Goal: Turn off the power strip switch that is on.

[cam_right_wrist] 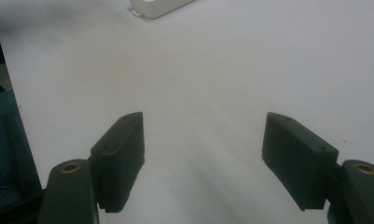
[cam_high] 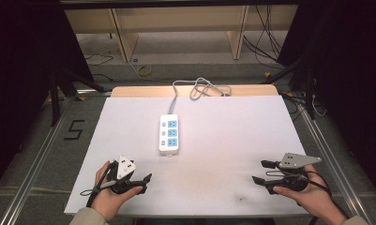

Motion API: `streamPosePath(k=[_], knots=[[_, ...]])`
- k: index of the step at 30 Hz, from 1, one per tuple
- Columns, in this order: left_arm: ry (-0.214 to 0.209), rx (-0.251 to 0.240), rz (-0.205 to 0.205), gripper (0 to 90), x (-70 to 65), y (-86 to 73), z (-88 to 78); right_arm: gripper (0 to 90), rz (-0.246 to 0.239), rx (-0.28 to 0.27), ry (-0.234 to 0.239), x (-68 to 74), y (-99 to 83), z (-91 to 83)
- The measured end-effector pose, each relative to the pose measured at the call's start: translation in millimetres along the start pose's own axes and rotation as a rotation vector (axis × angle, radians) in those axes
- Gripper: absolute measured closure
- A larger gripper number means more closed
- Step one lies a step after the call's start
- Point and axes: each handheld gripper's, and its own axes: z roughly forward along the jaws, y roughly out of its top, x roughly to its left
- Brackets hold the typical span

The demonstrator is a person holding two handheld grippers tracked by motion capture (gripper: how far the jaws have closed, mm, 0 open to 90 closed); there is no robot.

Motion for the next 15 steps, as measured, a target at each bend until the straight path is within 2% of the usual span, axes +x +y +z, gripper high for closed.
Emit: streamPosePath(k=[2,5,6,7,10,11,13,15], knots=[[-0.002,-0.010,-0.004,29.6,0.1,1.5,-0.8,30.2,0.000,-0.003,0.001,0.7,0.3,0.1],[-0.005,-0.019,-0.021,41.8,0.2,2.6,-2.0,30.2,0.000,-0.001,-0.001,0.5,0.2,0.3],[-0.004,-0.020,-0.023,41.8,0.5,3.1,-2.2,30.2,0.000,-0.001,-0.001,0.5,0.2,0.3],[0.014,-0.021,-0.025,52.6,1.2,4.8,-2.0,30.2,0.000,0.000,-0.001,0.7,0.5,0.2],[0.033,-0.029,-0.034,72.4,2.7,7.6,-2.3,30.2,-0.004,-0.002,-0.001,0.6,0.8,0.9],[0.053,-0.034,-0.039,78.1,4.2,10.6,-2.9,30.2,-0.002,-0.004,-0.004,0.6,1.0,1.1],[0.063,-0.034,-0.047,86.8,4.5,11.7,-2.9,30.2,-0.001,-0.004,-0.004,0.6,1.0,0.8],[0.068,-0.029,-0.053,89.5,5.6,13.1,-2.2,30.2,-0.003,-0.004,-0.004,0.3,0.8,0.7]])
